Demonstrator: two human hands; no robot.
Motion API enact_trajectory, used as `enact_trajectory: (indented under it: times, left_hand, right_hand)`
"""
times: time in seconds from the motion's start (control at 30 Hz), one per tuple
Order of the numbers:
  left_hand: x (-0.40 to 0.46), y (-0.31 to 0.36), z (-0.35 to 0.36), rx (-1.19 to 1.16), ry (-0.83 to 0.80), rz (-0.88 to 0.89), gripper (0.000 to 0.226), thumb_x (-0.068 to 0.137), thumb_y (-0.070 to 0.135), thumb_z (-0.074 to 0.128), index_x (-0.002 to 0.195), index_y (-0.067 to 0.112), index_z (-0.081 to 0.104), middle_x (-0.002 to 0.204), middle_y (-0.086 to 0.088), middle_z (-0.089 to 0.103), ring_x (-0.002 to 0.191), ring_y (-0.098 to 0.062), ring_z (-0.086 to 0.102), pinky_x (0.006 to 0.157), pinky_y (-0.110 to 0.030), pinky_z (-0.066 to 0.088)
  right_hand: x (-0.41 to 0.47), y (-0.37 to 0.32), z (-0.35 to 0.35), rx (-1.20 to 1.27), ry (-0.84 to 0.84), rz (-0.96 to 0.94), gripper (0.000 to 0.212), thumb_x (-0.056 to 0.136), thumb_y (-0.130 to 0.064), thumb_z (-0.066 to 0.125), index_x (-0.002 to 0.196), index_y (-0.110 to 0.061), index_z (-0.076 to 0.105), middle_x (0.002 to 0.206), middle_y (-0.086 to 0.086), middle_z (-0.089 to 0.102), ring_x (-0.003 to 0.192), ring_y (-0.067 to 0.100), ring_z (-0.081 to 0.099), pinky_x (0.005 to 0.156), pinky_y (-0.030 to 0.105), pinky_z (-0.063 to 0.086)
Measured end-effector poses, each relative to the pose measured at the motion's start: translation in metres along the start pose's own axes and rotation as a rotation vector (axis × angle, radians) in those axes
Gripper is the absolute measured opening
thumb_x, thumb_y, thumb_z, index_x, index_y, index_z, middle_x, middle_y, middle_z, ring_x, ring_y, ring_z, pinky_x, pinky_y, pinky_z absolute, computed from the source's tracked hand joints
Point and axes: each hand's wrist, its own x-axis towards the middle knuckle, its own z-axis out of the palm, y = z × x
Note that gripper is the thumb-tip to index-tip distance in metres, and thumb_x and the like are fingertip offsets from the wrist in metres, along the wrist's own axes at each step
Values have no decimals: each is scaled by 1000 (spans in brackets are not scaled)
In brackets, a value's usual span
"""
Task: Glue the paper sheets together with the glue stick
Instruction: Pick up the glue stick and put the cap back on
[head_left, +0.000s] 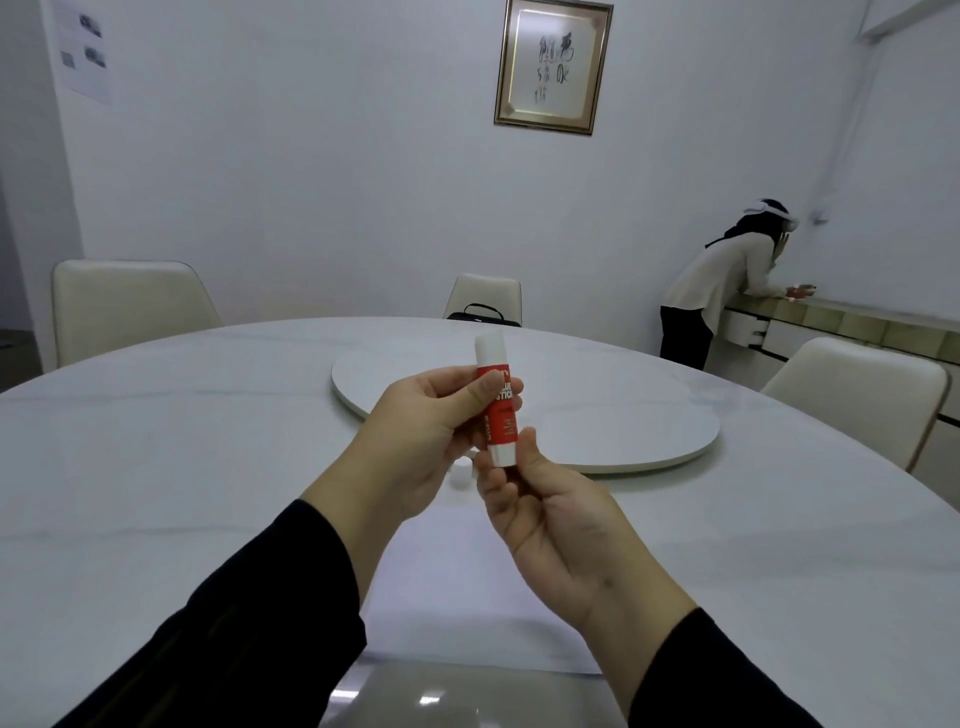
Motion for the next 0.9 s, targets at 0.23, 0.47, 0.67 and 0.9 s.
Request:
enact_trajectory:
  times: [0.23,0.47,0.67,0.9]
  left_hand:
    - [1,-7,3,19,79,25,33,58,19,71,85,1,70,80,-9,73,71,-15,69,65,-22,57]
    - [1,-3,-2,-94,17,7,30,68,18,63,92,0,67,81,-8,74,75,-16,71,67,-25,59]
    - [1,-5,-1,-105,-19,6,29,68,19,63,92,2,68,82,-8,75,76,-17,72,66,-24,58]
    - [1,-8,-4,-96,-36,8,30,69,18,63,93,0,67,82,-8,75,76,-17,72,65,-25,58]
  right_hand:
    - [6,8,-10,-254,185,-203,46,59,-13,76,100,7,66,78,13,69,62,14,67,61,17,54]
    - [1,1,-6,1,63,-46,29,71,-14,68,87,11,67,77,20,68,68,21,71,57,22,56]
    - [4,11,-6,-116,153,-216,52,54,-5,77,104,3,65,95,16,69,77,20,71,65,25,57]
    - [1,13,-4,-7,139,-135,24,69,-19,70,79,3,74,80,16,72,67,21,71,57,23,55]
